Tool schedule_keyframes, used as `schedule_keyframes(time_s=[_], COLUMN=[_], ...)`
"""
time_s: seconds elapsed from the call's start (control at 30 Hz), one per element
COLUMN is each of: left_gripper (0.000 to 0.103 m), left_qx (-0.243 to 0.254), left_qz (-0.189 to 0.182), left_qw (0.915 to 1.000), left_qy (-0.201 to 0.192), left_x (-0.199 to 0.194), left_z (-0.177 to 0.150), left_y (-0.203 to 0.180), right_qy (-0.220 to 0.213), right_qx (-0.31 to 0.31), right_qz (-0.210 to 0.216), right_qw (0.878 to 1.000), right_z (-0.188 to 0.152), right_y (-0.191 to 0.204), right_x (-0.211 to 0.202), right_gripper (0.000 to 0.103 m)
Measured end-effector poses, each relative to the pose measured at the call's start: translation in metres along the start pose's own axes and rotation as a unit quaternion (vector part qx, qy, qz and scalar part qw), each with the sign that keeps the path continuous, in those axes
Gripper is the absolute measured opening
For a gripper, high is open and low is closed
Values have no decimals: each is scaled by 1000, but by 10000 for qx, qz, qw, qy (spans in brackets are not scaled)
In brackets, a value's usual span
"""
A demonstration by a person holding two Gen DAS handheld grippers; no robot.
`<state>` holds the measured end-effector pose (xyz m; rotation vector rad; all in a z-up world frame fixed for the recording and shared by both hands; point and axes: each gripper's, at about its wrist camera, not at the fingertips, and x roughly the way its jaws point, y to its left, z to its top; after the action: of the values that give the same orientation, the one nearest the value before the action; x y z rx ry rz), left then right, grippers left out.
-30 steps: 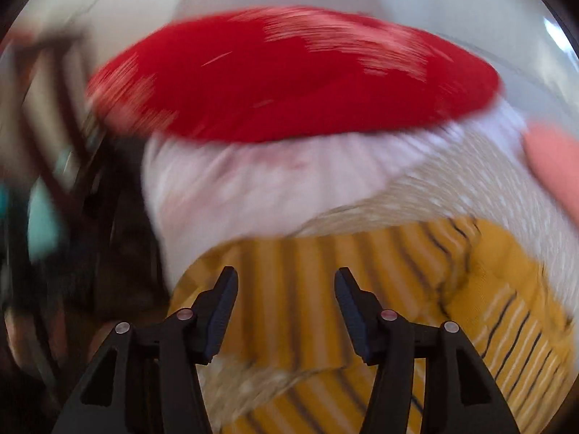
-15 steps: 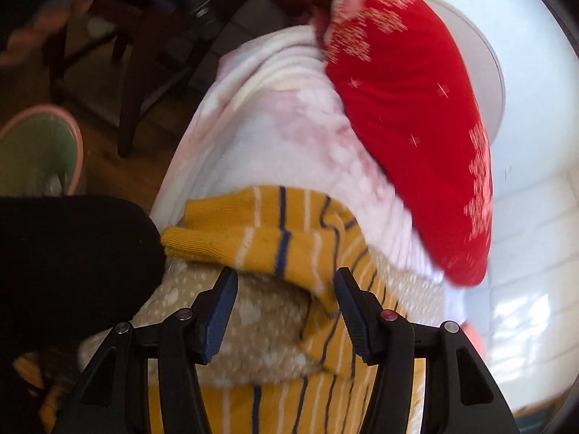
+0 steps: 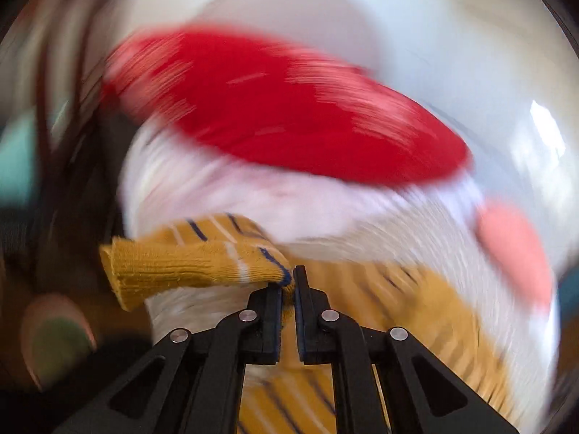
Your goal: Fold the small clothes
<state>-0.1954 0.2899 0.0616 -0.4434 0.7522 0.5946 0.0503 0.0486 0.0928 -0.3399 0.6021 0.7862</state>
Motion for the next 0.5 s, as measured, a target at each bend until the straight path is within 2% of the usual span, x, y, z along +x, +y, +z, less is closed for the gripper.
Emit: schedule_keyframes(time_s=[0.03,0.07,0.1,0.13,0.23,0.3,0.33,0.4,0.43,0.5], left_gripper=[81,81,81,81,81,81,81,81,81,81], left_qx=[64,141,211,286,506,673,755,983,1082,1270], left_qz=[-13,-39,-54,-87,-197,-297,-329,-389,-408,-491], left_qw=[10000,9999,9998,9996,9985,9972,9965,9942,9931,9903], left_qy=[-3,2,4,21,106,153,163,181,202,279], left_x=[0,0,1,2,7,9,9,12,13,18], left_z=[0,0,0,0,-1,-3,-4,-7,-10,-15], left_y=[-6,-13,-21,-29,-54,-73,-82,-103,-112,-132], right_qy=[-53,-70,-53,-15,214,512,639,497,393,232], right_qx=[764,1164,1804,2194,3501,4052,4308,4593,4632,4500], right_qz=[-147,-256,-449,-560,-1133,-1738,-1880,-1907,-1941,-2023], right_qw=[9970,9929,9826,9740,9296,8961,8803,8661,8638,8695], right_z=[-8,-16,-33,-46,-114,-161,-184,-210,-217,-217], right_y=[-47,-74,-116,-142,-224,-260,-273,-284,-285,-282], right_x=[-10,-15,-23,-27,-43,-54,-63,-84,-95,-112], right_gripper=[5,5,5,5,7,11,14,14,16,27])
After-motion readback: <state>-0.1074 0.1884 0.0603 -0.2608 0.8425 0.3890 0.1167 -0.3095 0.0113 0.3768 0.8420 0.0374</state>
